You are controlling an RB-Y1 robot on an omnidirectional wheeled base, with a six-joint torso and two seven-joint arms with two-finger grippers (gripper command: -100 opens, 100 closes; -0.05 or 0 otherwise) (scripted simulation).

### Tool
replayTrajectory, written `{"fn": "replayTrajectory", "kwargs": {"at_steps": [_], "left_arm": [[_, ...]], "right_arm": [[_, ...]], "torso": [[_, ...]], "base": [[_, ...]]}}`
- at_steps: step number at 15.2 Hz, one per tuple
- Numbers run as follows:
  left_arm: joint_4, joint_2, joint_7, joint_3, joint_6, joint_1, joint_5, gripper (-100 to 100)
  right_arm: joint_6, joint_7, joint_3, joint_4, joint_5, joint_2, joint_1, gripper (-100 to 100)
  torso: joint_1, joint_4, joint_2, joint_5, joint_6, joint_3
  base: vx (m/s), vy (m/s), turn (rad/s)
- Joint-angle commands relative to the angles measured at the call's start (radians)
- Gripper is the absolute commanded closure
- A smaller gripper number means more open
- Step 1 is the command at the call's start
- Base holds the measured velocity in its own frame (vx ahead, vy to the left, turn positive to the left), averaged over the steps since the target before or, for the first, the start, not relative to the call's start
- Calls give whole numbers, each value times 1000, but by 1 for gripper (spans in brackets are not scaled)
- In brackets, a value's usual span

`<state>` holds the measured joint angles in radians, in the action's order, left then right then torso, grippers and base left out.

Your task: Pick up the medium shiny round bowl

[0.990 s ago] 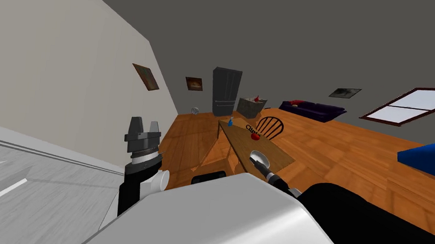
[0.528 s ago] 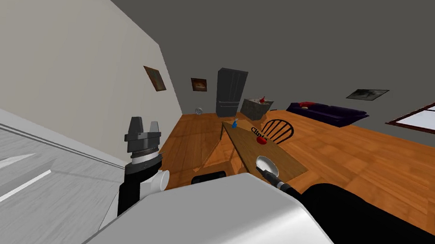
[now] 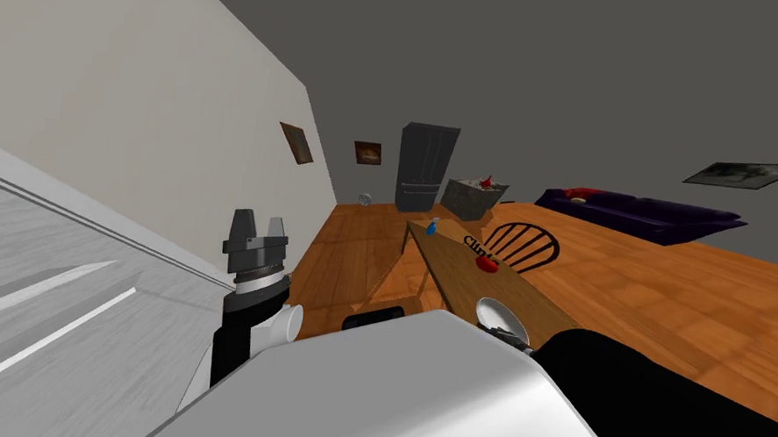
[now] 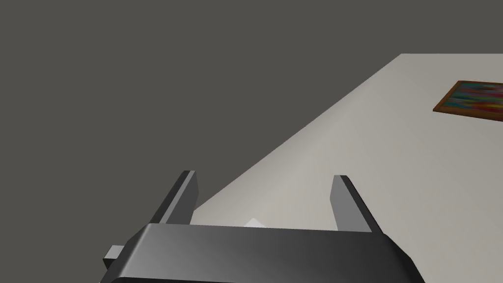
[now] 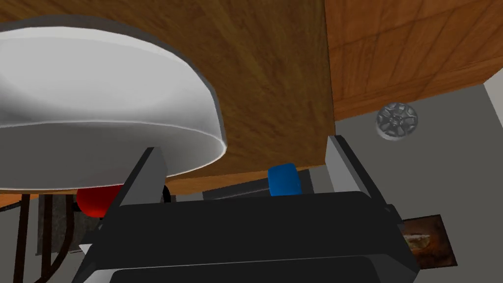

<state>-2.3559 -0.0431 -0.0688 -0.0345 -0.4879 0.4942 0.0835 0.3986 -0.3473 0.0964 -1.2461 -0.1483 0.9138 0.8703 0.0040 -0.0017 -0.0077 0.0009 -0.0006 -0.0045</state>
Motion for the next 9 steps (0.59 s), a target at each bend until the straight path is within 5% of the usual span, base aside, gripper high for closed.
{"fn": "replayTrajectory", "kwargs": {"at_steps": [1,9], "left_arm": [[0,0,0,0,0,0,0,0],[0,0,0,0,0,0,0,0]], "right_arm": [[2,-11,23,50,-18,28,15,-100],[-4,-36,84,160,-58,58,32,-100]], "torso": [[0,0,0,0,0,0],[-1,1,4,0,0,3]], "base": [[110,45,189],[70,24,104]]}}
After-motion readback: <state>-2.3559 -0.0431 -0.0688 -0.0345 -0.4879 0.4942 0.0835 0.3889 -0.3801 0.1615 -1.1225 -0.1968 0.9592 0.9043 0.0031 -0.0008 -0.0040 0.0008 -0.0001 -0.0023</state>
